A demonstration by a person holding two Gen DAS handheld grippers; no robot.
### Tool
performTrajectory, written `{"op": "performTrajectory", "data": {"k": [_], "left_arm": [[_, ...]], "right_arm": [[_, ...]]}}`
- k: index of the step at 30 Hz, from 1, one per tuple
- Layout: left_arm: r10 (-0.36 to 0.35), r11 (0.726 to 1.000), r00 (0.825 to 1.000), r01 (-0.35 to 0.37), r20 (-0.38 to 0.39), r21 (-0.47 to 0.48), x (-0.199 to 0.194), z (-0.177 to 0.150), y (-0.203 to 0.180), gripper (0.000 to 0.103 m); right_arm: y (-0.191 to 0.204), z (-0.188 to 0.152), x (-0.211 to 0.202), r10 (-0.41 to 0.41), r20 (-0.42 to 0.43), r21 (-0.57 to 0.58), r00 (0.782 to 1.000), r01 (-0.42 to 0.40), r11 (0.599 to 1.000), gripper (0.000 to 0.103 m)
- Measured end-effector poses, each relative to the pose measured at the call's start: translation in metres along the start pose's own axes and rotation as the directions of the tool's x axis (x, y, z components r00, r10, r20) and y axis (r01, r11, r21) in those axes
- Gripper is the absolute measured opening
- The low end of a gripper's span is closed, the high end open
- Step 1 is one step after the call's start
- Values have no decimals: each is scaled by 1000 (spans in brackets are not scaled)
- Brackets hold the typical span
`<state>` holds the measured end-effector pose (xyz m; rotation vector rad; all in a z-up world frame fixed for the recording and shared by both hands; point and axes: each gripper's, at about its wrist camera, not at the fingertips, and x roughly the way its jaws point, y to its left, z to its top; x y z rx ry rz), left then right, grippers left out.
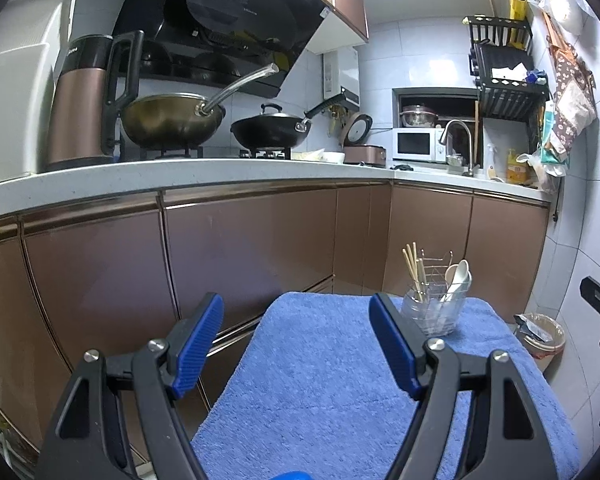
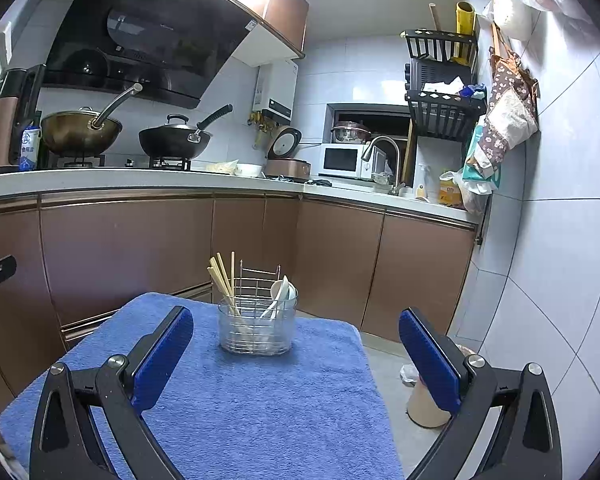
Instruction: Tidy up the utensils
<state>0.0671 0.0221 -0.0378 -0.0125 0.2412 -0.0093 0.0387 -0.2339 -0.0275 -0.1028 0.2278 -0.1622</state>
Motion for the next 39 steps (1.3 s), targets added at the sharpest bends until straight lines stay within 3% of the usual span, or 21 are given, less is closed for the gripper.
{"op": "performTrajectory", "data": {"k": [39], "left_arm": [[-1,1000,998,0,60,18,-20,10,-12,74]], "right_arm": [[-20,3,-21,-38,55,46,998,36,998,103]]}}
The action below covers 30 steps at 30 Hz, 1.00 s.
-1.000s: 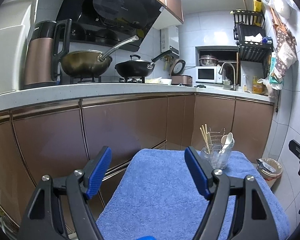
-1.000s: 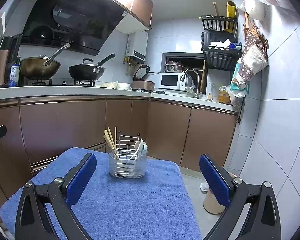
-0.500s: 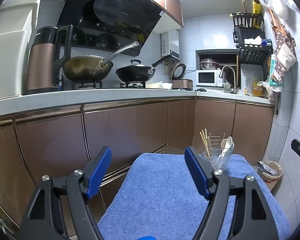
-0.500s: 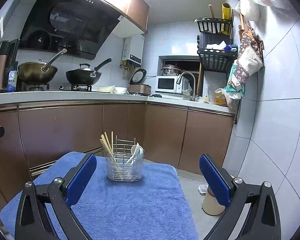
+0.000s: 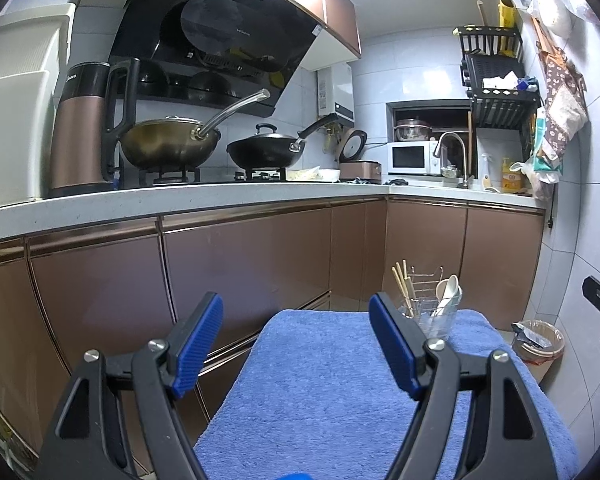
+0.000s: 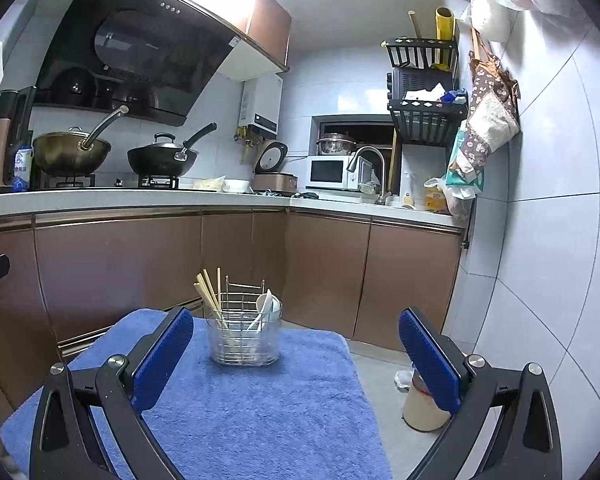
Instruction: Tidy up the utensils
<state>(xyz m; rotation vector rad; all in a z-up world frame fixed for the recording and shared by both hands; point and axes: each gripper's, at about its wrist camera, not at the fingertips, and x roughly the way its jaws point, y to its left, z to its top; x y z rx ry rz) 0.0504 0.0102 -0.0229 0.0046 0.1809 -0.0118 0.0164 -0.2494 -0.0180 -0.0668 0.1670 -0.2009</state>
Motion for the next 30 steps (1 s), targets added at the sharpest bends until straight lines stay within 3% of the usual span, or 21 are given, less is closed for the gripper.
{"op": "performTrajectory", "data": {"k": [30], "left_arm": [[-1,1000,1000,1,19,-1,-3,3,0,74]], "right_arm": [[-2,-1,-1,-4,3,5,1000,4,1000,103]]}}
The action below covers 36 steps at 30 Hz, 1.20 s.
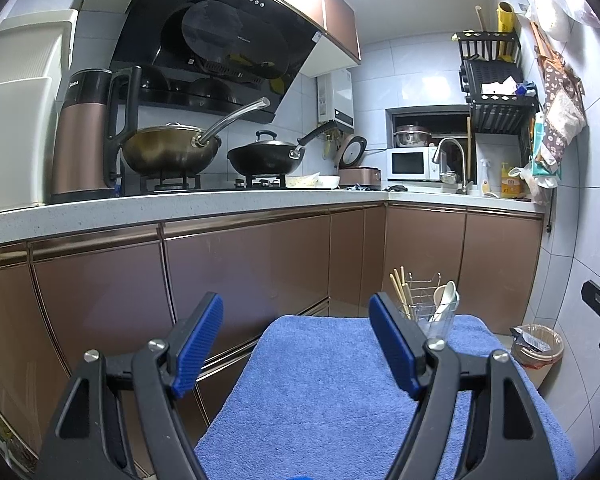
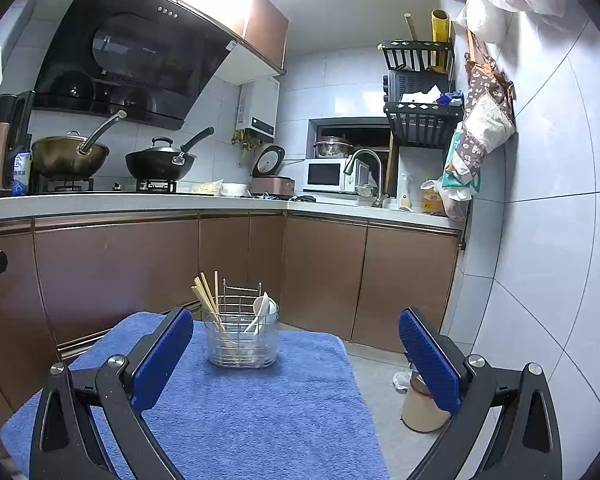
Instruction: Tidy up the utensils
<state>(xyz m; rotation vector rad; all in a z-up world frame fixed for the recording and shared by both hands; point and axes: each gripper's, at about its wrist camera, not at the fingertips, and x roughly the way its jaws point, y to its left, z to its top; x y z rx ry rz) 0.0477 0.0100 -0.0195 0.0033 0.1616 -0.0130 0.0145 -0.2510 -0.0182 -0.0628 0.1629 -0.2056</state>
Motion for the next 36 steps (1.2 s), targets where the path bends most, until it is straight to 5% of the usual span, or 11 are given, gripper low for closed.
{"op": "performTrajectory", "data": {"k": [36], "left_arm": [[15,1000,1000,-15,-16,-15,2,3,0,74]], "right_arm": [[-2,-3,2,6,-12,-4,1000,-6,1000,103]]}}
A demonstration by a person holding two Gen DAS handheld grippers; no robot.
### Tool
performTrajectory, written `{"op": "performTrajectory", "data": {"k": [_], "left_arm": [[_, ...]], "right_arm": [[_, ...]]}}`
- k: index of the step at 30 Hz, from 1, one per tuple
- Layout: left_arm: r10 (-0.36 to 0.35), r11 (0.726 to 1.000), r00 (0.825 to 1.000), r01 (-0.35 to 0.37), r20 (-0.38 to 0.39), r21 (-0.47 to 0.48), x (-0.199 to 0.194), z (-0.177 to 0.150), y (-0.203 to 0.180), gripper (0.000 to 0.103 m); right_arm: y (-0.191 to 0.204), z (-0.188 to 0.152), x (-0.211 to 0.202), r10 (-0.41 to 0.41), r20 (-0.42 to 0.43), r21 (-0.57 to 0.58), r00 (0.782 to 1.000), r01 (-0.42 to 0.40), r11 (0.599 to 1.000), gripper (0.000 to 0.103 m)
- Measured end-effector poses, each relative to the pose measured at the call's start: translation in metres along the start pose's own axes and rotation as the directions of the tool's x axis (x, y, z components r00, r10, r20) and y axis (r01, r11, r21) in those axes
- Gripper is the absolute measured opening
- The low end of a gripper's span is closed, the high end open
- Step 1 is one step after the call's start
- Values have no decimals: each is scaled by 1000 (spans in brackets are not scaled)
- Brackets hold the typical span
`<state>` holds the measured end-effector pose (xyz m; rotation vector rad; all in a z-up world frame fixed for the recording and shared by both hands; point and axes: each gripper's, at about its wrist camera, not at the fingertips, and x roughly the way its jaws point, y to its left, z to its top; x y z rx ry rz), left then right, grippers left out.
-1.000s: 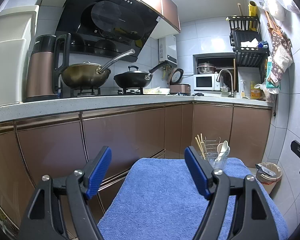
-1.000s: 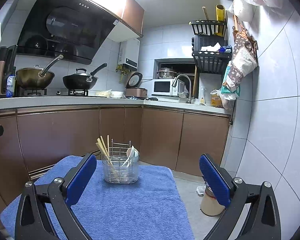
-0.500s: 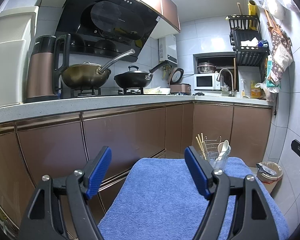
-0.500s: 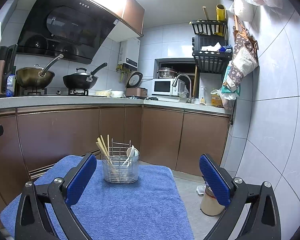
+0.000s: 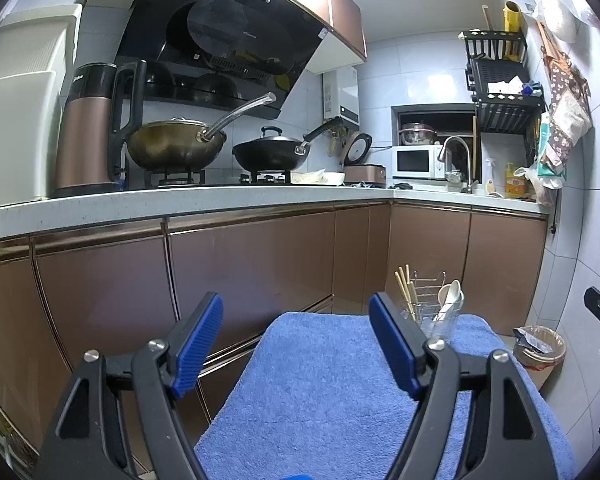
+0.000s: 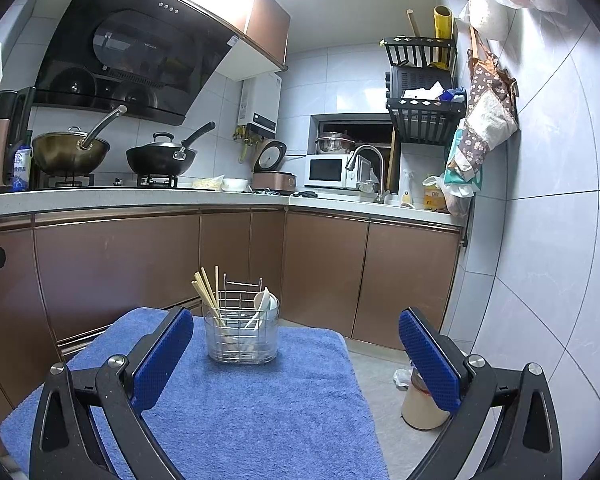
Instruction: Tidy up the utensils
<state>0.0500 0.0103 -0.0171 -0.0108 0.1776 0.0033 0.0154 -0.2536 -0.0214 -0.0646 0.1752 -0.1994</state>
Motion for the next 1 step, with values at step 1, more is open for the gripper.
{"op": "performTrajectory", "data": {"k": [1], "left_arm": [[0,1000,1000,0,0,-1,0,0,0,74]], "right_arm": [[0,0,0,1,0,0,1000,-1,1000,103]]}}
